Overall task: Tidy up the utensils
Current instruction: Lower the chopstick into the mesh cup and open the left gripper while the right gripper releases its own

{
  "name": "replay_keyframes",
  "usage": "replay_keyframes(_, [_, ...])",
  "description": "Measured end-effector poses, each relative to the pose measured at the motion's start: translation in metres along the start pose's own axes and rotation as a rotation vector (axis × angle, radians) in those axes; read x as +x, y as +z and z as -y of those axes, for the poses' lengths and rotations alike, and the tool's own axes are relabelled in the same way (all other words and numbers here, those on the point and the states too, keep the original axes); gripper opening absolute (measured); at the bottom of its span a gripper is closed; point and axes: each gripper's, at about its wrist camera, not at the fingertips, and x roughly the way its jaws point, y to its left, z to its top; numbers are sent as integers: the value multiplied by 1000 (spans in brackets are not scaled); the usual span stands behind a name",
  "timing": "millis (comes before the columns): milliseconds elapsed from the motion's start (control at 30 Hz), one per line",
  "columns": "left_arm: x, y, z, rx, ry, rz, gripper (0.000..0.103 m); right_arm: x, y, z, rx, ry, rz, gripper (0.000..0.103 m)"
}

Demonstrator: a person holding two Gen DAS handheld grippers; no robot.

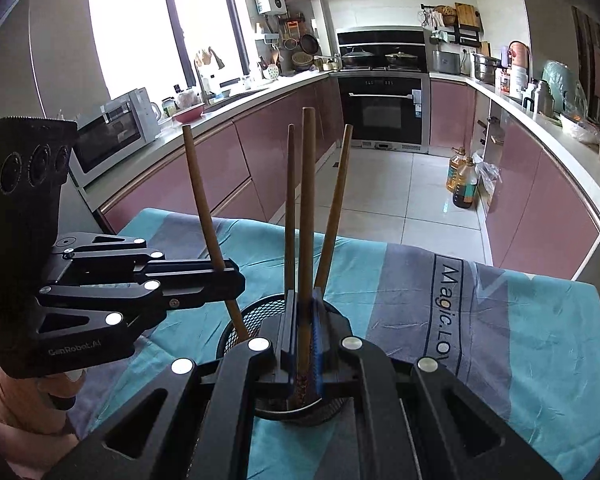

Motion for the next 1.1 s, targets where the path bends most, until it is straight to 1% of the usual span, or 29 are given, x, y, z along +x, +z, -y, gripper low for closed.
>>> replay_keyframes(167, [9,4,-5,-14,18,-11,8,4,4,3,24,-1,4,7])
replay_keyframes(200, [9,5,-6,-15,25,-10,9,4,4,4,30,-1,6,7])
replay_keyframes(233, [11,5,-6,-16,29,-11,12,4,3,4,38,-3,10,7])
replay_keyframes(300, [12,3,-8,-19,29,-12,12,3,3,7,55,4,19,8])
replay_keyframes(433, [5,-4,-8,-9,48,9,16,-2,-1,11,73,15,33,10])
replay_keyframes(500, [0,-8,-8,-7,53,25,19,-6,-5,9,73,17,42,14])
replay_keyframes(600, [-13,-14,-8,9,72,57,21,-13,-9,6,69,32,63,18])
replay_keyframes(667, [-23,-19,-6,18,79,81,25,-23,-14,1,62,50,86,22])
replay_keyframes(733, [-37,-27,-7,30,82,113,34,-33,-18,-5,46,69,107,26])
replay_keyframes(767, [-44,-30,-8,33,87,122,36,-39,-22,-9,32,83,118,28])
replay_keyframes(833, [-55,-41,-11,39,103,142,42,-48,-30,-17,7,111,130,29])
replay_keyframes(867, [-58,-48,-13,36,110,144,43,-51,-35,-22,-4,127,132,32])
replay_keyframes(933, [-64,-63,-18,28,128,140,49,-54,-45,-31,-16,158,124,35])
replay_keyframes(1033, [-61,-87,-25,18,159,93,52,-48,-61,-44,-28,184,85,35])
replay_keyframes(1100, [-55,-102,-30,2,160,47,52,-38,-70,-50,-31,182,50,35])
